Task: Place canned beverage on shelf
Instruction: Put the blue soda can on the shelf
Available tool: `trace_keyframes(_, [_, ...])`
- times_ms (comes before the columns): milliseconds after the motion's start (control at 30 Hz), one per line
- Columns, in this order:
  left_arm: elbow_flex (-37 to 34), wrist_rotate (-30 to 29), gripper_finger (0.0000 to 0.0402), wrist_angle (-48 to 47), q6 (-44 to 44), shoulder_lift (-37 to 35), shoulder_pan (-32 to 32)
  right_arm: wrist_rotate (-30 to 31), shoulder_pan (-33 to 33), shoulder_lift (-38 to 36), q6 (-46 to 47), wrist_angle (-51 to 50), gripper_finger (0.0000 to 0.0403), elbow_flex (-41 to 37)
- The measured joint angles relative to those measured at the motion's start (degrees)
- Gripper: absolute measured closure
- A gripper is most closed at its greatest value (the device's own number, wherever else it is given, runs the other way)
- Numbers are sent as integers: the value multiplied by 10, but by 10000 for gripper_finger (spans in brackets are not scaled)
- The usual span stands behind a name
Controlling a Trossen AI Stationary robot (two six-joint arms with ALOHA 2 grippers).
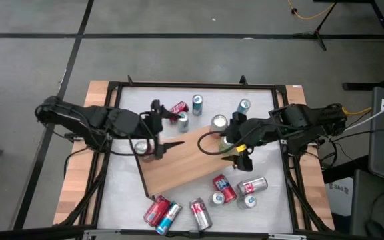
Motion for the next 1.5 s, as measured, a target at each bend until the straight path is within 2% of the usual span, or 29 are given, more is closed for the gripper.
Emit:
trace_keyframes(300, [0, -3, 7, -110, -39, -86, 0, -23, 17, 20, 18, 21, 26, 0])
trace_keyframes(667, [0, -7, 7, -191, -73, -155, 0, -24, 101, 77, 20, 18, 26, 0])
trace_keyframes(833, [0, -19, 7, -196, -79, -166, 0, -21, 135, 97, 26, 18, 26, 0])
trace_keyframes(1133, [0, -19, 7, -196, -115, -161, 0, -17, 176, 138, 173, 18, 26, 0])
trace_keyframes(1500, [0, -19, 7, -194, -133, -160, 0, 15, 207, 199, 306, 18, 26, 0])
